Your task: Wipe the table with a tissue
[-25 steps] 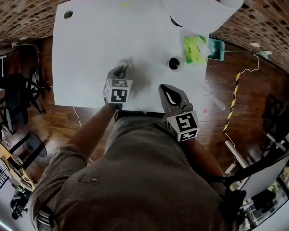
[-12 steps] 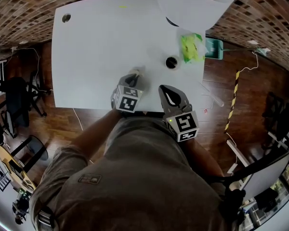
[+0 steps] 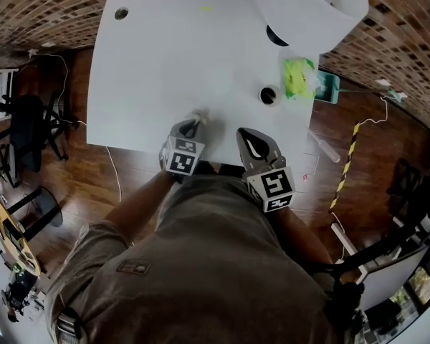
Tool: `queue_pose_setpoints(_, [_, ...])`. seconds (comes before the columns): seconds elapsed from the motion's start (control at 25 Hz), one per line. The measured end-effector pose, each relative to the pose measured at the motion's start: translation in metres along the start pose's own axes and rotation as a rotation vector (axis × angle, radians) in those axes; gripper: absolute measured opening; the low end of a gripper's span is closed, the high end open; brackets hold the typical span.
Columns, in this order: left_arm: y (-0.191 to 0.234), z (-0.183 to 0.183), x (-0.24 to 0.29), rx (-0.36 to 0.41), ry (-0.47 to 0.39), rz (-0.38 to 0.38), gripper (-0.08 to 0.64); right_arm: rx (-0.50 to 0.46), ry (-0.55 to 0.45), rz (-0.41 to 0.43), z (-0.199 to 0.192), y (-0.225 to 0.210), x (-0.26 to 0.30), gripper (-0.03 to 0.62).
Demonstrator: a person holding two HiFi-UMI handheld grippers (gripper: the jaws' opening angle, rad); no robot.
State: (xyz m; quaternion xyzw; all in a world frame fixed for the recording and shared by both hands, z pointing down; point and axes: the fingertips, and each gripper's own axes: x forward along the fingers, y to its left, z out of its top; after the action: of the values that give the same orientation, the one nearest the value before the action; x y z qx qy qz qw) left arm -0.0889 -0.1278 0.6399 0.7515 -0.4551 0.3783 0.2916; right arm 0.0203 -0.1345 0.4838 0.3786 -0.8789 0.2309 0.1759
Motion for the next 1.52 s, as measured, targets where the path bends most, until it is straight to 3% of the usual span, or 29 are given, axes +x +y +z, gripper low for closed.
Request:
queue_pose_setpoints(0.28, [0.002,-0.002,-0.004,-0.039,-0.081,-0.020,0.031,-0.009,-0.004,0.013,-0.004,0.011,-0.007,0.011])
queue_pose_setpoints(0.44, [-0.001,-0.002,-0.006,-0.053,-0.117,-0.045,0.149,-0.015,-0.006,0.018,-0.006,0.011,-0.011,0.011])
queue_pose_setpoints(0.72, [0.006,0.009,-0.036,-0.097,-0.239,0.009,0.185,-0.028,-0.012,0.049,-0.009,0.011,-0.017,0.011])
queue_pose_setpoints(0.88, [0.008,0.019,-0.075,-0.127,-0.333,0.072,0.119,-0.011,-0.001,0.087,-0.018,0.015,-0.019,0.011])
queue_pose_setpoints(1.04, [-0.001,0.030,-0.118,-0.128,-0.433,0.088,0.055,-0.024,-0.008,0.111,-0.021,0.027,-0.022,0.011])
queue_pose_setpoints(1.32, [-0.032,0.026,-0.170,-0.065,-0.551,0.008,0.002,-0.038,-0.023,0.090,-0.032,0.072,-0.039,0.011])
queue_pose_setpoints(1.52, [-0.041,0.004,-0.211,-0.053,-0.627,-0.043,0.002,-0.054,-0.109,0.043,-0.031,0.123,-0.059,0.011])
